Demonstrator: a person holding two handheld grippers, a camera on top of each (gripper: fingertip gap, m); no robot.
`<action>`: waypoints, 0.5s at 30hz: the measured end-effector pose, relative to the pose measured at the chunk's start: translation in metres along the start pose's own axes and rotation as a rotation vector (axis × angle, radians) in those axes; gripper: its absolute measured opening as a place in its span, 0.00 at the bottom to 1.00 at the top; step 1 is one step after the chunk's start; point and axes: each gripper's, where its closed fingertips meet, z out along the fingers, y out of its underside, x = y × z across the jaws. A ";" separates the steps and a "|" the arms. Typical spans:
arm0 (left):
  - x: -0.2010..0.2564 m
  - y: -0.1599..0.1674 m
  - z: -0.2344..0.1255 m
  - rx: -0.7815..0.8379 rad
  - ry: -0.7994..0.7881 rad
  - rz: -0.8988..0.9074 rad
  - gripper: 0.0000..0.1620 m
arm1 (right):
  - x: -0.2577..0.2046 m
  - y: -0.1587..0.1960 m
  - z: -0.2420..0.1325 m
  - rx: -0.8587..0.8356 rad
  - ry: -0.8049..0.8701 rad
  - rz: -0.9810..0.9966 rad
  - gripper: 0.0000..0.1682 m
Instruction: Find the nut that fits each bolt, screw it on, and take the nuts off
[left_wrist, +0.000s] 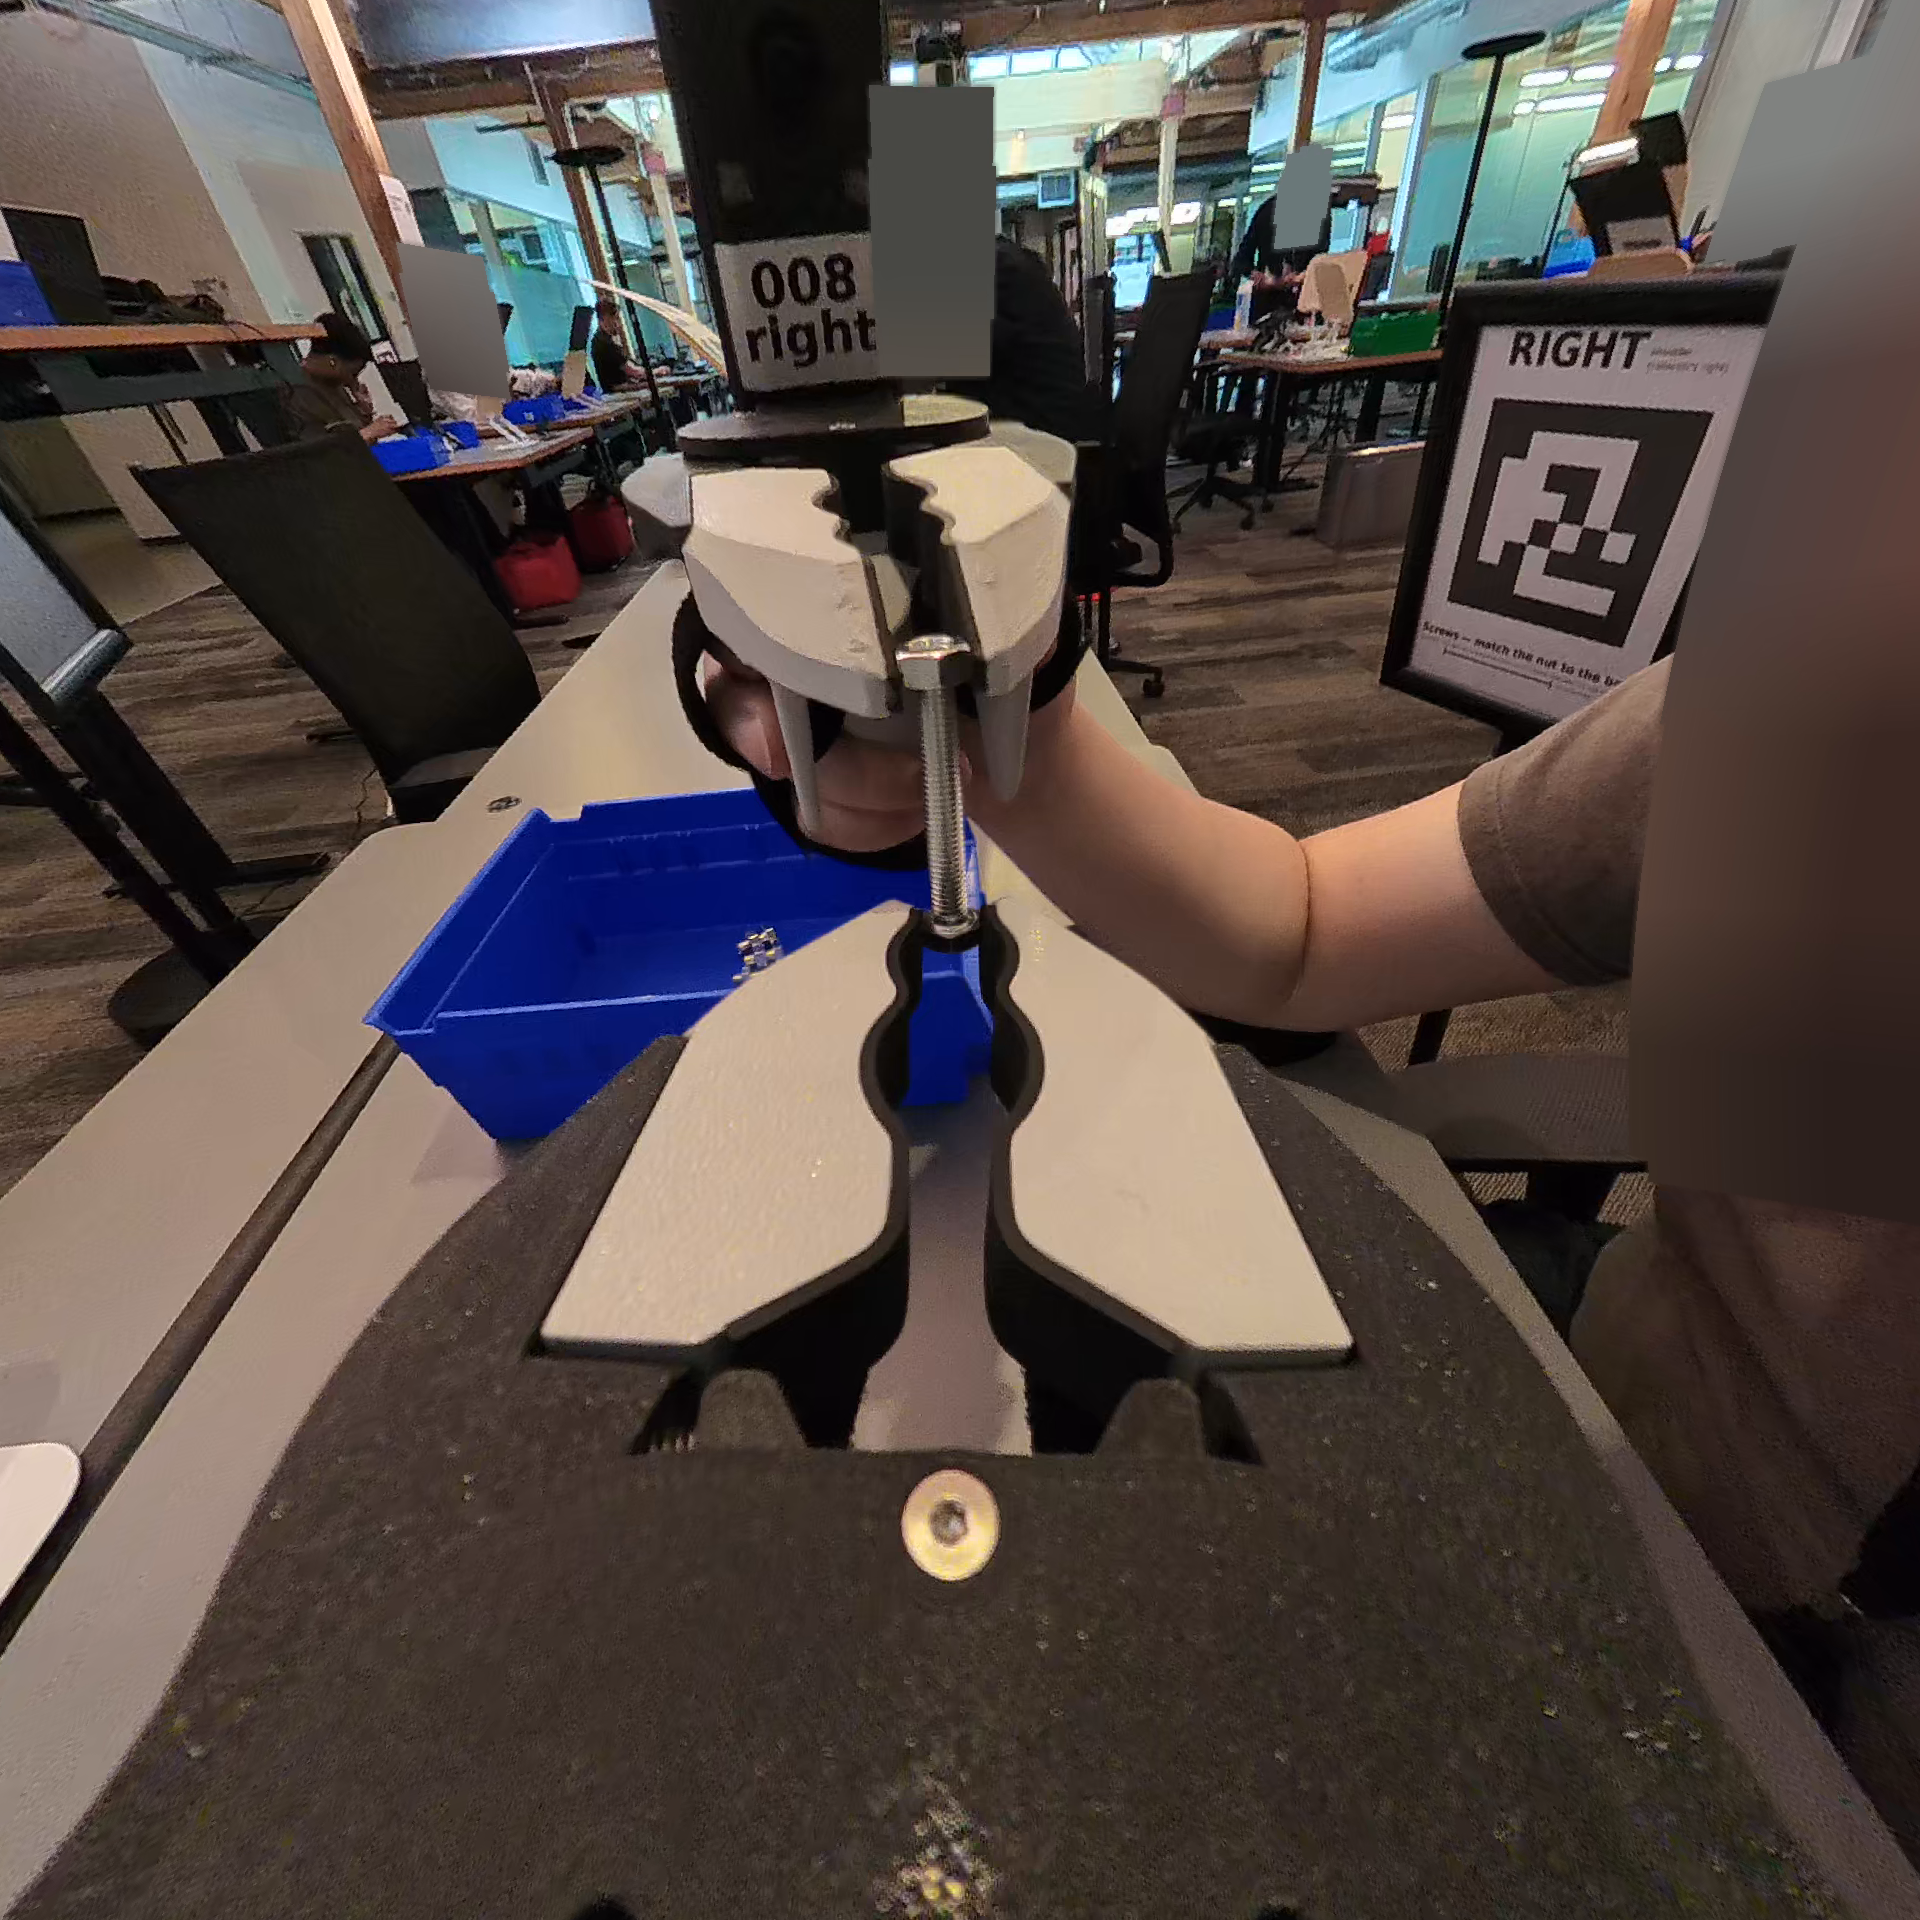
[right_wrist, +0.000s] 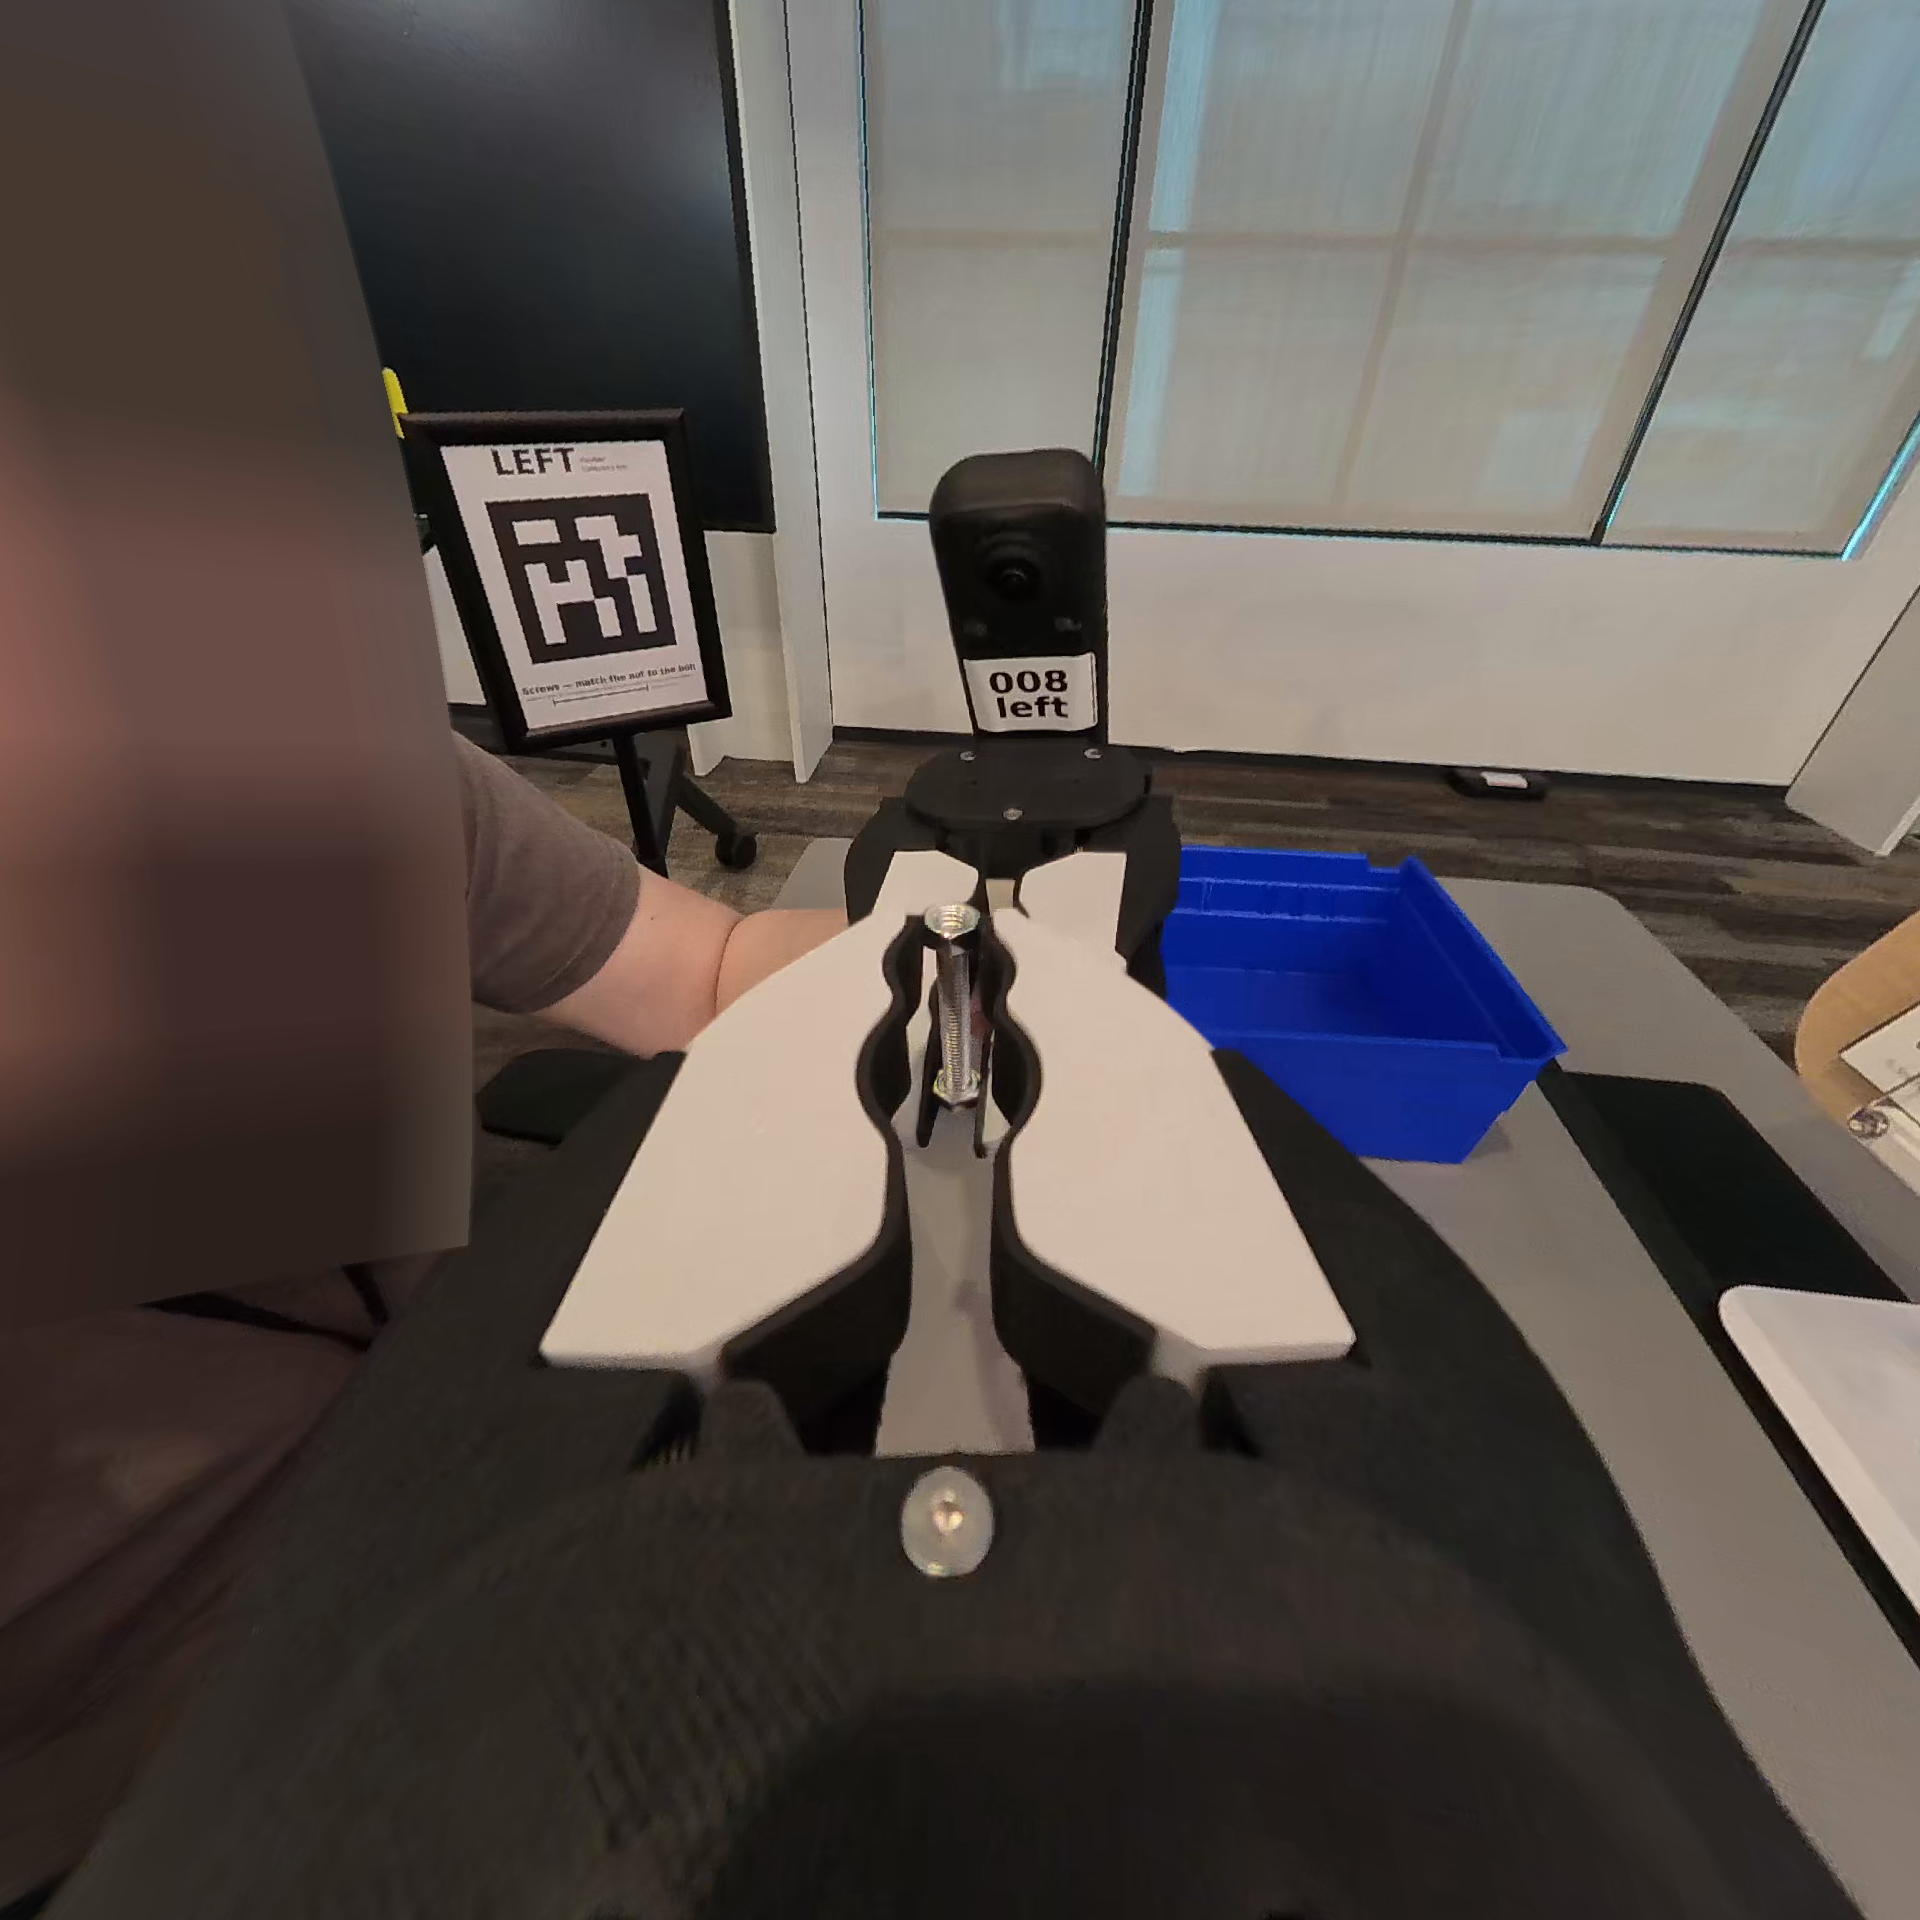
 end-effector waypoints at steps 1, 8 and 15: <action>0.000 0.001 0.000 -0.010 -0.002 0.004 0.06 | 0.000 0.001 -0.001 -0.013 0.002 0.001 0.06; 0.000 0.005 0.002 -0.030 0.000 0.006 0.06 | 0.000 0.005 -0.003 -0.053 0.015 -0.015 0.06; 0.003 0.004 0.003 -0.019 0.027 -0.019 0.06 | -0.002 0.005 -0.002 -0.049 0.013 -0.047 0.06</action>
